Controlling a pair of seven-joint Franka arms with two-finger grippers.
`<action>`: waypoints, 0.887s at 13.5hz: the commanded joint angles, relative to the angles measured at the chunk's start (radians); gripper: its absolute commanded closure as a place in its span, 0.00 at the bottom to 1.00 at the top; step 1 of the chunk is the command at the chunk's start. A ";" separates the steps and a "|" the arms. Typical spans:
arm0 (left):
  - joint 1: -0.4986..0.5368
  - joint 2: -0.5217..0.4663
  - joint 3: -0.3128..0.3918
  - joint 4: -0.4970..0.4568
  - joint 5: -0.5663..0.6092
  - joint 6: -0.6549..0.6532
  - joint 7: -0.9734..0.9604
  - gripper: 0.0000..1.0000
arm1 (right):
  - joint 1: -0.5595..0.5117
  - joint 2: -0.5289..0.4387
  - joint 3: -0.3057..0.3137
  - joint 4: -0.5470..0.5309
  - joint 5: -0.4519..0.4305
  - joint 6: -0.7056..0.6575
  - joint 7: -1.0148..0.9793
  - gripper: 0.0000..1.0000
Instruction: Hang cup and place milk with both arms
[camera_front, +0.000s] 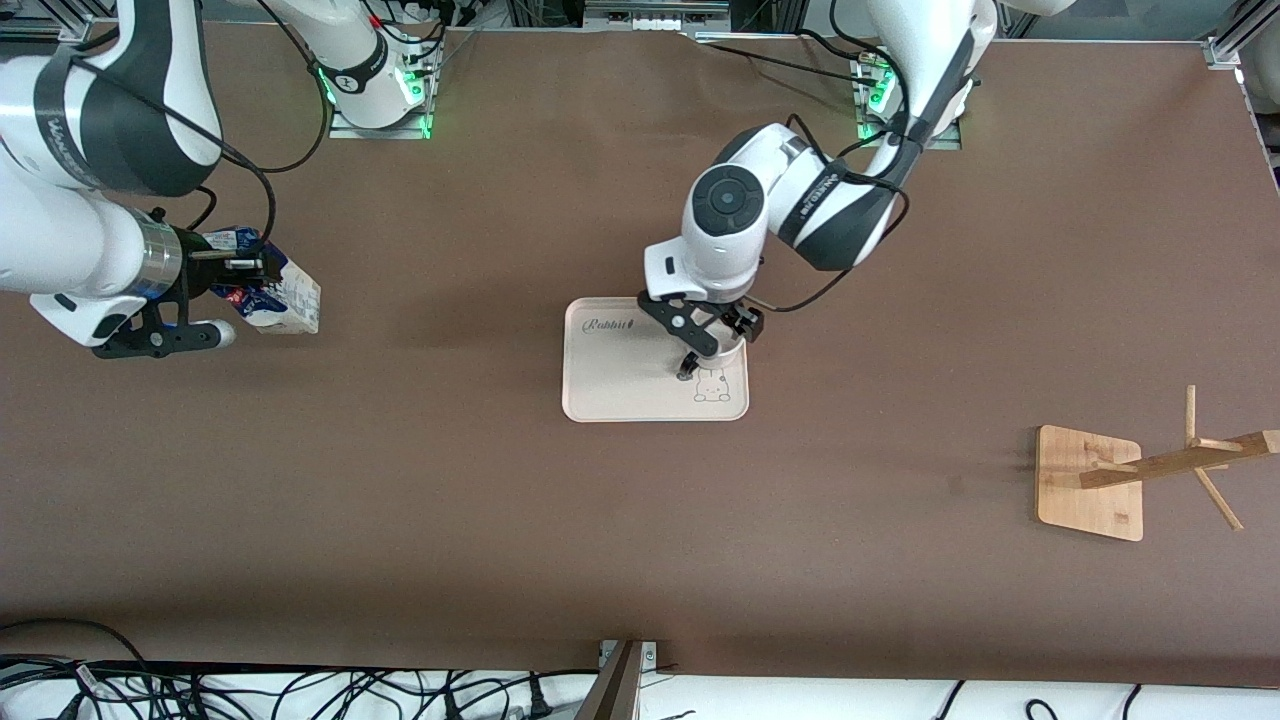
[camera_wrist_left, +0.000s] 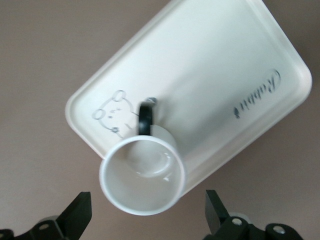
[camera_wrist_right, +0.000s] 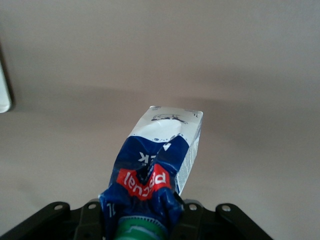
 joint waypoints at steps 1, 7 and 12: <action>-0.047 0.009 0.000 -0.031 0.021 -0.002 0.058 0.00 | 0.011 -0.025 -0.004 -0.081 -0.009 0.059 -0.018 0.69; -0.042 0.087 0.000 -0.041 0.104 0.058 0.055 0.34 | 0.013 -0.035 0.002 -0.261 -0.009 0.292 -0.031 0.69; -0.051 0.098 0.000 -0.027 0.112 0.058 0.064 1.00 | 0.014 -0.058 0.007 -0.398 -0.009 0.470 -0.036 0.69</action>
